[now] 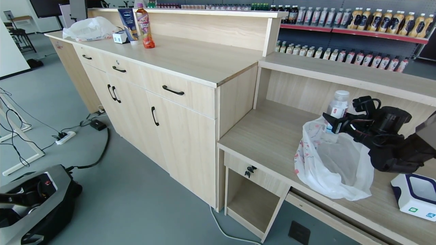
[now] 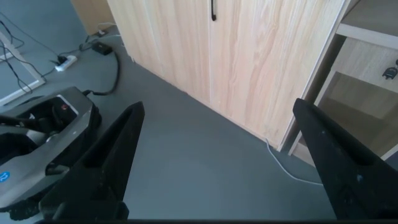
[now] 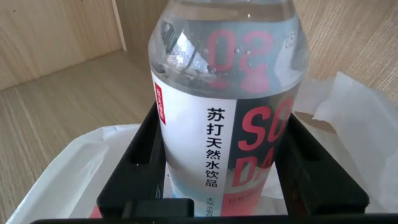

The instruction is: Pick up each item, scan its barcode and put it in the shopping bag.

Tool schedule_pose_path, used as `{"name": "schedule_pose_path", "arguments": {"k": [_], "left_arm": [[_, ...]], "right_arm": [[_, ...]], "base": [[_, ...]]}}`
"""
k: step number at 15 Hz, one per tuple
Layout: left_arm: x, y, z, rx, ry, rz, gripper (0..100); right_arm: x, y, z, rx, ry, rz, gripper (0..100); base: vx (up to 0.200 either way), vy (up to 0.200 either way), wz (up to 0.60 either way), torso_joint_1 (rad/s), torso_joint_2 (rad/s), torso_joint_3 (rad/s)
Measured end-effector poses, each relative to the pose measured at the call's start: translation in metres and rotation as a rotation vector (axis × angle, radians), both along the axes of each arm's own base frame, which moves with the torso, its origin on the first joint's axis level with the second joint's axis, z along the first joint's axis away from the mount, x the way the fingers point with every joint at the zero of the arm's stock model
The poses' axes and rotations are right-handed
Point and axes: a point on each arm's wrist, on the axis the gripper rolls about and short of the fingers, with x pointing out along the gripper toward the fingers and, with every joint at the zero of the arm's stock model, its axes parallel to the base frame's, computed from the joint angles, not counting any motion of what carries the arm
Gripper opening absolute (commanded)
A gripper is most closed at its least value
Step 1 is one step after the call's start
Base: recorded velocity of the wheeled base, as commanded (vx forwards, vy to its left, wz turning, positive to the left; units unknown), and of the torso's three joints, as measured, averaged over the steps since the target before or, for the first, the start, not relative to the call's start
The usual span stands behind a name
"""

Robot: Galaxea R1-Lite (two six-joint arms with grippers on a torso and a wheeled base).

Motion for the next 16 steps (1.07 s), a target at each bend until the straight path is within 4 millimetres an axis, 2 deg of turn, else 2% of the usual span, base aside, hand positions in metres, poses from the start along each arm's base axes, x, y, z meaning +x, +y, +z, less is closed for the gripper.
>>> {"name": "schedule_pose_path", "arguments": {"k": [5, 11, 16], "left_arm": [[0.0, 0.0, 0.0, 0.0, 0.0, 0.0, 100], [0.0, 0.0, 0.0, 0.0, 0.0, 0.0, 100], [0.0, 0.0, 0.0, 0.0, 0.0, 0.0, 100]], "right_arm": [[0.009, -0.001, -0.023, -0.007, -0.002, 0.016, 0], [0.016, -0.004, -0.038, -0.02, 0.006, 0.012, 0], [0.015, -0.005, -0.047, -0.032, 0.024, 0.01, 0]], "base": [[0.0, 0.0, 0.0, 0.0, 0.0, 0.0], [0.0, 0.0, 0.0, 0.0, 0.0, 0.0], [0.0, 0.0, 0.0, 0.0, 0.0, 0.0]]}}
